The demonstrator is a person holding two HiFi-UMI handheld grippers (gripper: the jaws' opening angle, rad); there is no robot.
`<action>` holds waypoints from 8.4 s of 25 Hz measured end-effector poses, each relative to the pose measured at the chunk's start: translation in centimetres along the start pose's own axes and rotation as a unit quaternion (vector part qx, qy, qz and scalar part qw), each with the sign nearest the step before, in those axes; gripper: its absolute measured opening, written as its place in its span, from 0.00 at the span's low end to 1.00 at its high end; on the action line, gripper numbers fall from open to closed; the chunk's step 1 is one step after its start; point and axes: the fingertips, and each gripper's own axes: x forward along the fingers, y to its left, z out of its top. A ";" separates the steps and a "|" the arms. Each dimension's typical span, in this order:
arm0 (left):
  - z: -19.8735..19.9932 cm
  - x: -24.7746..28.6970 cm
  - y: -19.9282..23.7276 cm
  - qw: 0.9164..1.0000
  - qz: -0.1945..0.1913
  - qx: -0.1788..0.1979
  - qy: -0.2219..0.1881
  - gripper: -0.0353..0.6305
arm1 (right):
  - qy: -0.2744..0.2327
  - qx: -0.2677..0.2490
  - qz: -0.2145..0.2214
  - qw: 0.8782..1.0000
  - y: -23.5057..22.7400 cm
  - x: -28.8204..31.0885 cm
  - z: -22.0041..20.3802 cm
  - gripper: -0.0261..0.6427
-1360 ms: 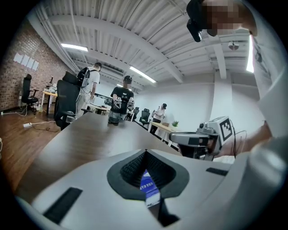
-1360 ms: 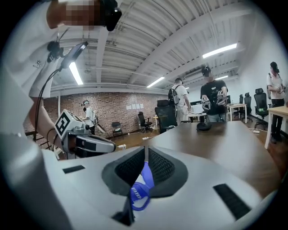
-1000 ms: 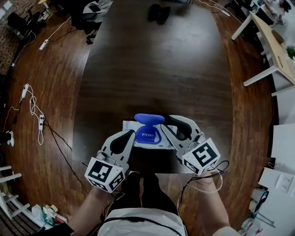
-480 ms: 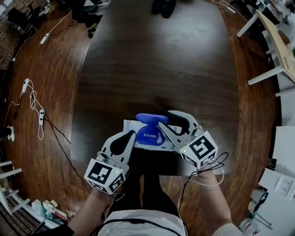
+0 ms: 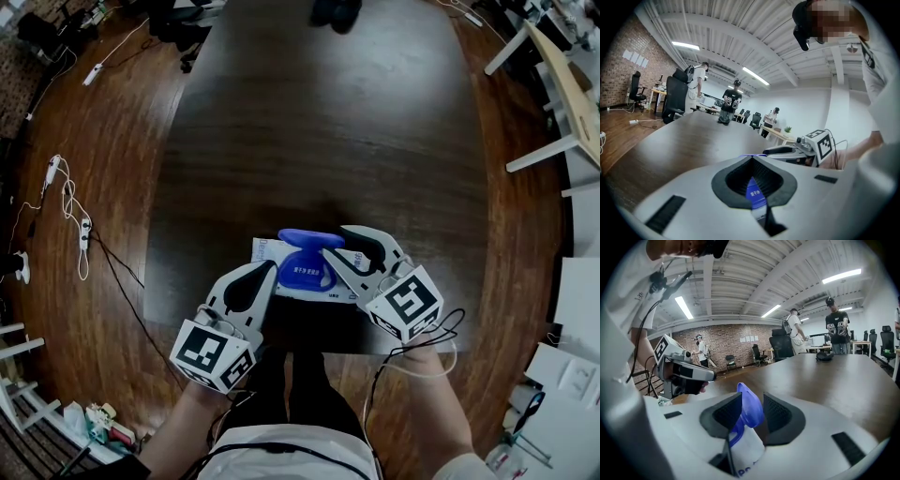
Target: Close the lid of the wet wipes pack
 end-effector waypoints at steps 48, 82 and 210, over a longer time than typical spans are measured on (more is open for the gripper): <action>-1.8 -4.7 -3.2 1.000 -0.008 0.011 -0.013 0.06 | 0.009 0.012 0.003 1.000 7.2 -2.6 -3.1 0.23; -2.2 -5.1 -1.7 1.000 -0.008 0.000 -0.017 0.06 | 0.139 -0.042 0.039 0.989 9.3 0.5 -6.6 0.23; -1.8 -41.2 -32.1 0.979 -0.066 0.119 -0.151 0.06 | -0.238 0.005 -0.191 0.952 43.3 -40.5 7.0 0.05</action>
